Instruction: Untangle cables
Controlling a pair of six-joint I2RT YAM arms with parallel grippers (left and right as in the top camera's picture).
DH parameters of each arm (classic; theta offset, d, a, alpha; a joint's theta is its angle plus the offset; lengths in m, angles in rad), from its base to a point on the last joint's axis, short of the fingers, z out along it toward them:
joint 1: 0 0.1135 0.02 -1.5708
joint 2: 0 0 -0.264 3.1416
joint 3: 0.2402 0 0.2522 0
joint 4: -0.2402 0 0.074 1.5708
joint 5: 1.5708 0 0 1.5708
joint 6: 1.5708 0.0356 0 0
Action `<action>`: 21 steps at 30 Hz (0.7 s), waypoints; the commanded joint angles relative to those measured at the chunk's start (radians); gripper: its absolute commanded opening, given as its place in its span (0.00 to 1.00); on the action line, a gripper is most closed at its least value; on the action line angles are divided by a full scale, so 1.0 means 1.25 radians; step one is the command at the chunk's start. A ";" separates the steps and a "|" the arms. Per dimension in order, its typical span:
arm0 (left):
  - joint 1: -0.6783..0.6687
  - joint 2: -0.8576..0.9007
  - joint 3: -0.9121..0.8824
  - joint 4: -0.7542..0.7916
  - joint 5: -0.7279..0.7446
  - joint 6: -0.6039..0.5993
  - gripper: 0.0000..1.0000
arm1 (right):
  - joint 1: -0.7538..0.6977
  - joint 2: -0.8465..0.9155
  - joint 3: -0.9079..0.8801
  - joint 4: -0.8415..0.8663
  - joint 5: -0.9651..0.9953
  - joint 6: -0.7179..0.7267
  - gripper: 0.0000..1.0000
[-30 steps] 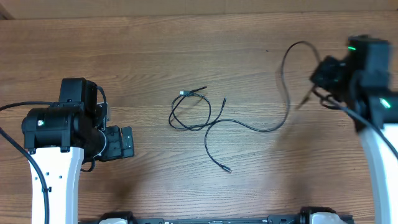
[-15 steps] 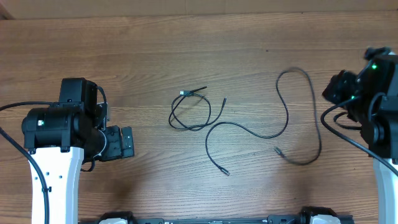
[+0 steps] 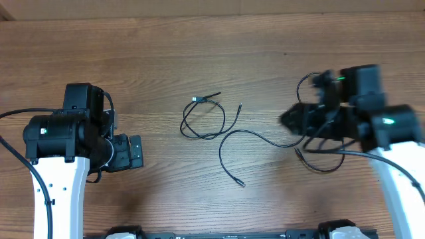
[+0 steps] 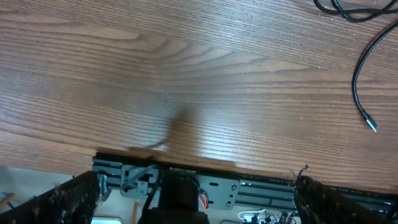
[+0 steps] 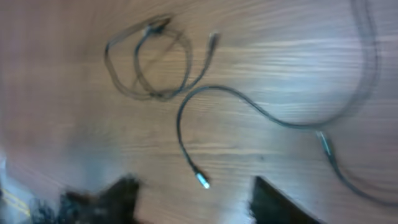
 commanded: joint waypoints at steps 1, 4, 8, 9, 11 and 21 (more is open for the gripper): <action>0.006 0.003 0.010 0.001 0.009 0.018 1.00 | 0.070 0.029 -0.066 0.062 -0.016 -0.030 0.67; 0.006 0.003 0.010 0.001 0.009 0.018 1.00 | 0.133 0.063 -0.131 0.147 -0.016 -0.029 0.68; 0.006 0.003 0.010 0.001 0.009 0.018 1.00 | 0.232 0.105 -0.200 0.258 -0.008 -0.017 0.70; 0.006 0.003 0.010 0.001 0.009 0.018 1.00 | 0.260 0.119 -0.211 0.277 0.014 -0.017 0.70; 0.006 0.003 0.010 0.001 0.009 0.018 1.00 | 0.310 0.144 -0.218 0.284 0.085 -0.015 0.70; 0.006 0.003 0.010 0.001 0.009 0.018 1.00 | 0.476 0.234 -0.219 0.275 0.298 -0.042 0.65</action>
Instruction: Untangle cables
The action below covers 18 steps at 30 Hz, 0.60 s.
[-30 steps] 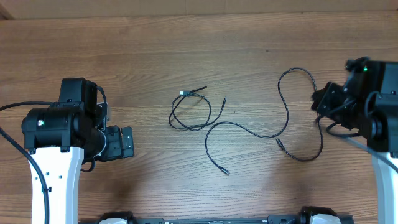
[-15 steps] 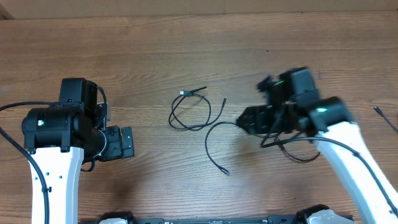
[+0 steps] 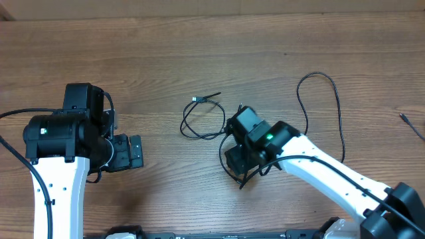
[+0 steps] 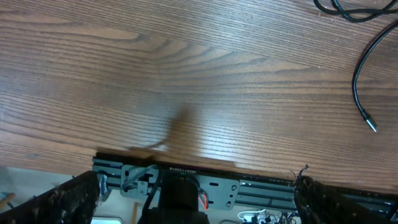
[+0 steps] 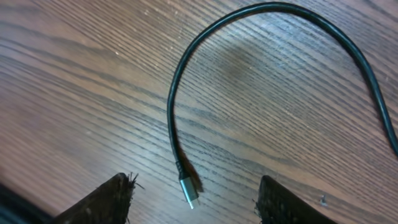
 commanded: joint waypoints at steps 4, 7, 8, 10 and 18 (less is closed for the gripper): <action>0.006 0.003 0.010 0.001 0.009 0.018 1.00 | 0.076 0.042 -0.018 0.023 0.060 -0.014 0.65; 0.006 0.003 0.010 0.001 0.009 0.018 1.00 | 0.120 0.052 -0.045 0.064 0.060 -0.013 0.61; 0.006 0.003 0.010 0.001 0.009 0.018 1.00 | 0.133 0.052 -0.054 0.078 0.062 -0.013 0.59; 0.006 0.003 0.010 0.001 0.009 0.018 1.00 | 0.157 0.054 -0.068 0.103 0.083 -0.012 0.55; 0.006 0.003 0.010 0.001 0.009 0.018 1.00 | 0.178 0.054 -0.121 0.160 0.179 0.015 0.45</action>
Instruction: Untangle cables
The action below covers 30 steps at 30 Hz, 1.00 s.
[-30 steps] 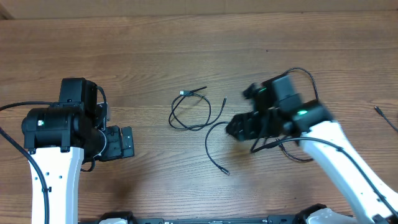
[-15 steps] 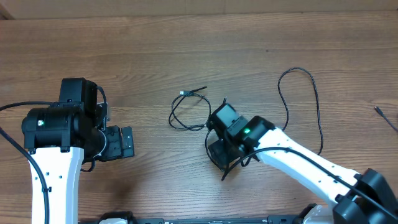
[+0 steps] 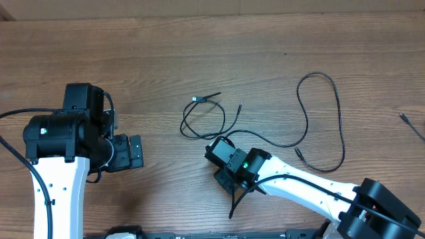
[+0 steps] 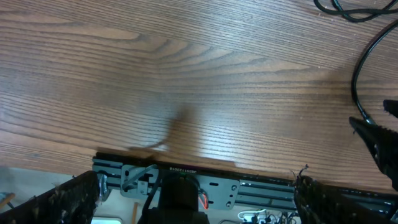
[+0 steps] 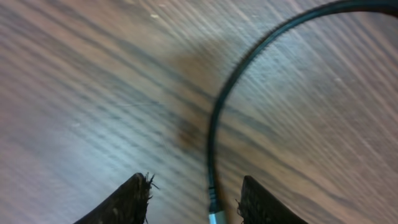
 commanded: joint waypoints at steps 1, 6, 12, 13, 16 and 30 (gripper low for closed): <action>0.006 0.003 0.010 0.001 0.009 0.018 1.00 | 0.000 0.004 -0.029 0.009 0.044 0.013 0.45; 0.006 0.003 0.010 0.001 0.009 0.018 0.99 | 0.000 0.004 -0.082 0.053 0.038 0.017 0.45; 0.006 0.003 0.010 0.001 0.009 0.018 1.00 | 0.000 0.004 -0.103 0.089 -0.050 0.034 0.23; 0.006 0.003 0.010 0.001 0.009 0.018 1.00 | 0.000 0.004 -0.103 0.098 -0.059 0.035 0.18; 0.006 0.003 0.010 0.001 0.009 0.018 1.00 | -0.002 0.004 -0.102 0.106 -0.055 0.050 0.04; 0.006 0.003 0.010 0.001 0.009 0.018 0.99 | -0.070 -0.141 0.170 -0.142 0.091 0.095 0.04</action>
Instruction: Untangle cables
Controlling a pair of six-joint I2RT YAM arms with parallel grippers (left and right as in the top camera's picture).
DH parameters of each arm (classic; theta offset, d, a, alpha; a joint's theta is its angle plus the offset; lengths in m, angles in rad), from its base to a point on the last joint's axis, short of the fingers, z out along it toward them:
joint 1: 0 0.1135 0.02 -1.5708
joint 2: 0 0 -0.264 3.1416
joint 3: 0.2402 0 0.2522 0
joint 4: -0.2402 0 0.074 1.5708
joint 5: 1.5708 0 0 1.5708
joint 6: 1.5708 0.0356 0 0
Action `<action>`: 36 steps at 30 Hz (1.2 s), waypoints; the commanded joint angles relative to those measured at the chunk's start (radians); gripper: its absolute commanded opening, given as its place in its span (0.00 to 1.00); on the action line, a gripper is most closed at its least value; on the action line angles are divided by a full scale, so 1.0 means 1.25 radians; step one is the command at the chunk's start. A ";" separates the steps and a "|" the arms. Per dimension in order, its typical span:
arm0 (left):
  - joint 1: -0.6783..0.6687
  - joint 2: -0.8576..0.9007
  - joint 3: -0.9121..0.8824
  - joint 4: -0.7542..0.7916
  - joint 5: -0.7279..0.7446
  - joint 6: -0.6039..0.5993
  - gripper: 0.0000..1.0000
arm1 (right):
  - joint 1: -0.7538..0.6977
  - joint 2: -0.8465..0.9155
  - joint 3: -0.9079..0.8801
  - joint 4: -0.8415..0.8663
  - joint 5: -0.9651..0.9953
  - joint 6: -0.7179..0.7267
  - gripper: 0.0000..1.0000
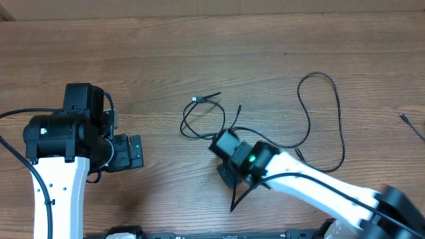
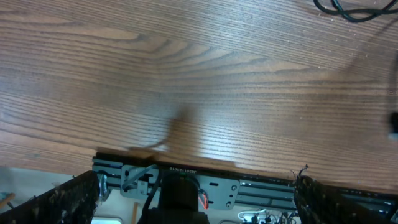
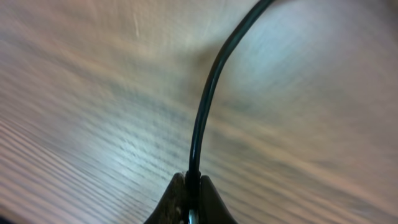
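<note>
A long black cable (image 1: 335, 99) snakes from the table's middle out to a loop at the right. My right gripper (image 1: 228, 177) is shut on its near end; the right wrist view shows the cable (image 3: 208, 106) running up out of the closed fingertips (image 3: 177, 198), with a bit of metal plug between them. A smaller coiled cable (image 1: 201, 121) lies just above, and its lower bend shows in the left wrist view (image 2: 348, 12). At the far left, my left gripper (image 1: 131, 152) stands open over bare wood with nothing between its fingers (image 2: 62, 199).
Another cable end (image 1: 412, 126) lies at the table's far right edge. The front rail of the table (image 2: 199, 177) shows below the left gripper. The wooden table top (image 1: 212, 46) stretches behind the cables.
My right gripper, then open astride the long cable's near end, is now shut on it. It sits slightly higher in the overhead view. The left arm has not moved.
My right arm was first at the right, by the long cable's loop. Then it was over the cable's near end in the middle, open. Then it was low with that end between its fingers, and now it grips it. The left arm stayed still throughout.
</note>
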 commanded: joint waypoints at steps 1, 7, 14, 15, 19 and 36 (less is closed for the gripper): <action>0.006 0.003 0.010 0.001 0.008 0.018 1.00 | -0.044 -0.092 0.100 -0.038 0.123 0.011 0.04; 0.006 0.003 0.010 0.001 0.008 0.018 0.99 | -0.208 -0.204 0.144 -0.087 0.201 0.012 0.04; 0.006 0.003 0.010 0.001 0.008 0.018 1.00 | -0.474 -0.247 0.144 -0.131 0.111 0.051 0.04; 0.006 0.003 0.010 0.001 0.008 0.018 0.99 | -0.497 -0.244 0.144 -0.139 0.065 0.042 0.06; 0.006 0.003 0.010 0.001 0.008 0.018 1.00 | -0.514 -0.221 0.140 -0.192 -0.204 -0.088 0.26; 0.006 0.003 0.010 0.001 0.008 0.018 0.99 | -0.081 -0.013 -0.097 0.067 -0.181 -0.031 0.49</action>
